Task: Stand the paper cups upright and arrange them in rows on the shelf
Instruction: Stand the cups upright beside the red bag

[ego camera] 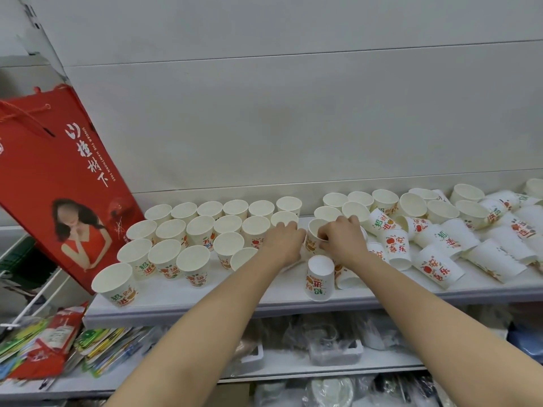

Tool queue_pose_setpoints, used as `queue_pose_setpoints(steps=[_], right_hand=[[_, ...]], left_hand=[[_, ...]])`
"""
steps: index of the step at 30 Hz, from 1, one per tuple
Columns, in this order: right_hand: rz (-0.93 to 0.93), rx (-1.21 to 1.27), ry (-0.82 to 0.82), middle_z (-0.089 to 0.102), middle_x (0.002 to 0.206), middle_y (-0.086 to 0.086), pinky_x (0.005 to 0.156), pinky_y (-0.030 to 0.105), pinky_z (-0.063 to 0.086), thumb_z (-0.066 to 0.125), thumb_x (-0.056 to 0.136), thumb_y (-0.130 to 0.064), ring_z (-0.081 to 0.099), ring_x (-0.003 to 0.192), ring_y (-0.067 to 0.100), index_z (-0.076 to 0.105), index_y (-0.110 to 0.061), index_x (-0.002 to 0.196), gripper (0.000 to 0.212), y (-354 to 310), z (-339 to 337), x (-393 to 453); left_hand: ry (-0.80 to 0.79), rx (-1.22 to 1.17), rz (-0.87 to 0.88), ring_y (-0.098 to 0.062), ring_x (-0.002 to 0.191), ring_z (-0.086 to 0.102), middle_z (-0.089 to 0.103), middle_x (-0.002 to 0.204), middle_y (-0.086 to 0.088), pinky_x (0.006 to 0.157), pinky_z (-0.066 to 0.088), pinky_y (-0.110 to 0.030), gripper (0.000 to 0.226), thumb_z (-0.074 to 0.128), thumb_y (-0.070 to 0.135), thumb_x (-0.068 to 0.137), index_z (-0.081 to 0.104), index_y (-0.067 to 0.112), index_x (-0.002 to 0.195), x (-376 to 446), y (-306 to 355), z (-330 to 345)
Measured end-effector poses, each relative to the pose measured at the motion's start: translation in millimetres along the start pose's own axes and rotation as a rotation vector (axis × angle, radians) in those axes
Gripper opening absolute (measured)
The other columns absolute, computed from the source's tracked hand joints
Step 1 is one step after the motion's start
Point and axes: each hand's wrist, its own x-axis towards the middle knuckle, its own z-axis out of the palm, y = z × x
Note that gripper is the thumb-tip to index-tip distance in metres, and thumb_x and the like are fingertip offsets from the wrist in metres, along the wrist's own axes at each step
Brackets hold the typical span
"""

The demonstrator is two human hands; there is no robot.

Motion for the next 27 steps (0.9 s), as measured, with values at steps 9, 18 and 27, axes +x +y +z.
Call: queue_pose_setpoints(steps=[9, 18, 27], right_hand=[[-0.084, 0.184, 0.125, 0.066, 0.083, -0.001, 0.08, 0.033, 0.027, 0.065, 0.083, -0.026, 0.05, 0.086, 0.019, 0.071, -0.03, 0.091, 0.012, 11.3, 2.6, -6.0], [-0.06, 0.293, 0.142, 0.067, 0.08, -0.003, 0.081, 0.034, 0.028, 0.067, 0.08, -0.033, 0.051, 0.087, 0.019, 0.072, -0.032, 0.085, 0.006, 9.9, 2.9, -14.1], [-0.12, 0.356, 0.073, 0.069, 0.085, -0.008, 0.085, 0.031, 0.03, 0.066, 0.082, -0.03, 0.053, 0.091, 0.018, 0.072, -0.031, 0.091, 0.011, -1.5, 8.5, -12.6]], left_hand=[[0.129, -0.063, -0.08, -0.024, 0.09, 0.062, 0.068, 0.091, -0.001, 0.064, 0.036, -0.027, 0.006, 0.066, 0.027, 0.082, 0.07, 0.027, 0.087, -30.9, -20.3, -24.1], [0.448, -0.277, -0.032, -0.019, 0.102, 0.055, 0.064, 0.107, 0.006, 0.074, 0.038, -0.032, 0.038, 0.058, 0.057, 0.086, 0.065, 0.027, 0.109, -56.9, 13.4, -3.5], [0.259, -0.422, -0.115, -0.022, 0.112, 0.052, 0.056, 0.124, 0.002, 0.083, 0.045, -0.036, 0.061, 0.067, 0.05, 0.077, 0.048, 0.025, 0.13, -67.3, 36.5, 12.0]])
